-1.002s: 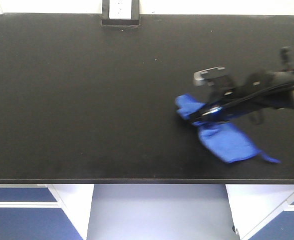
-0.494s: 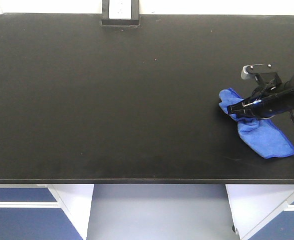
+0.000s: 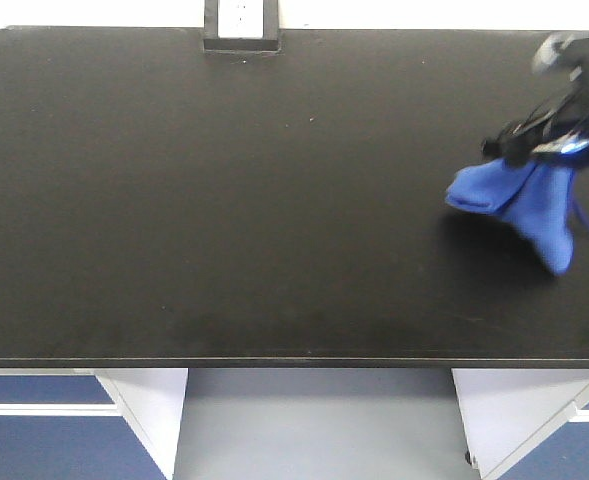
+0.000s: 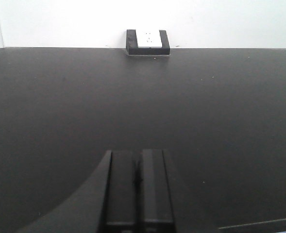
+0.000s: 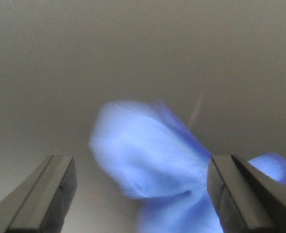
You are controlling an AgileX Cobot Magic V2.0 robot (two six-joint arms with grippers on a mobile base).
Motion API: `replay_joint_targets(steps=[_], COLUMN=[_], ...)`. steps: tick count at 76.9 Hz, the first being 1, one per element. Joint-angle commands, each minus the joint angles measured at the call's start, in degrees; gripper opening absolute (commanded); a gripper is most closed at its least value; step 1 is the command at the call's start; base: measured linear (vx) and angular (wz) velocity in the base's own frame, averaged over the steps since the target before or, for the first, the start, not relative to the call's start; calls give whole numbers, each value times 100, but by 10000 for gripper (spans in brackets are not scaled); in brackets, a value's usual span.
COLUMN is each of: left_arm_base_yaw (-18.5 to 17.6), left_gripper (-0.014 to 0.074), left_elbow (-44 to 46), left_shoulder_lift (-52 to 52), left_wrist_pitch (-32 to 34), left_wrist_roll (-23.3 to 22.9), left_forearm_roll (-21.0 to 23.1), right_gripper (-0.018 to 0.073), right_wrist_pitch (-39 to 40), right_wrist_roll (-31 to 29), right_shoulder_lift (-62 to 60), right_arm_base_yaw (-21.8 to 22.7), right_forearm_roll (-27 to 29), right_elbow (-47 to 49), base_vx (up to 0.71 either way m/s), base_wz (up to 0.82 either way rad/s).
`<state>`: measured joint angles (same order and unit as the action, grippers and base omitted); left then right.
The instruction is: Wipe right workspace with blue cloth
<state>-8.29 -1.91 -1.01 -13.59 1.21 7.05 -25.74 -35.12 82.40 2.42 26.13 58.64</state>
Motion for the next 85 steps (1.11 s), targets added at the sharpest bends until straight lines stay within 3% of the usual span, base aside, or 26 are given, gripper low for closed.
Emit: replay_joint_targets(steps=[1, 18, 32, 47, 85], left_arm_base_yaw=[-33, -33, -33, -33, -33], left_gripper=[-6, -6, -6, -6, -6], left_elbow=[142, 142, 142, 142, 142], left_shoulder_lift=[1, 1, 1, 1, 1], left_wrist_pitch=[470, 470, 470, 470, 470], left_wrist_roll=[4, 4, 4, 4, 4], left_forearm_roll=[31, 31, 31, 31, 31], right_gripper=[522, 272, -16, -3, -4], right_wrist_pitch=[-105, -381, -1068, -1777, -2374], right_wrist_roll=[99, 300, 626, 669, 941], right_shoulder_lift=[-882, -2496, -3159, -3649, -4556], right_arm_base_yaw=[3, 18, 20, 14, 14], right_forearm_roll=[148, 148, 121, -24, 322], right_elbow=[153, 153, 153, 134, 134], base_vx=[0, 0, 0, 0, 0], base_wz=[0, 0, 0, 0, 0])
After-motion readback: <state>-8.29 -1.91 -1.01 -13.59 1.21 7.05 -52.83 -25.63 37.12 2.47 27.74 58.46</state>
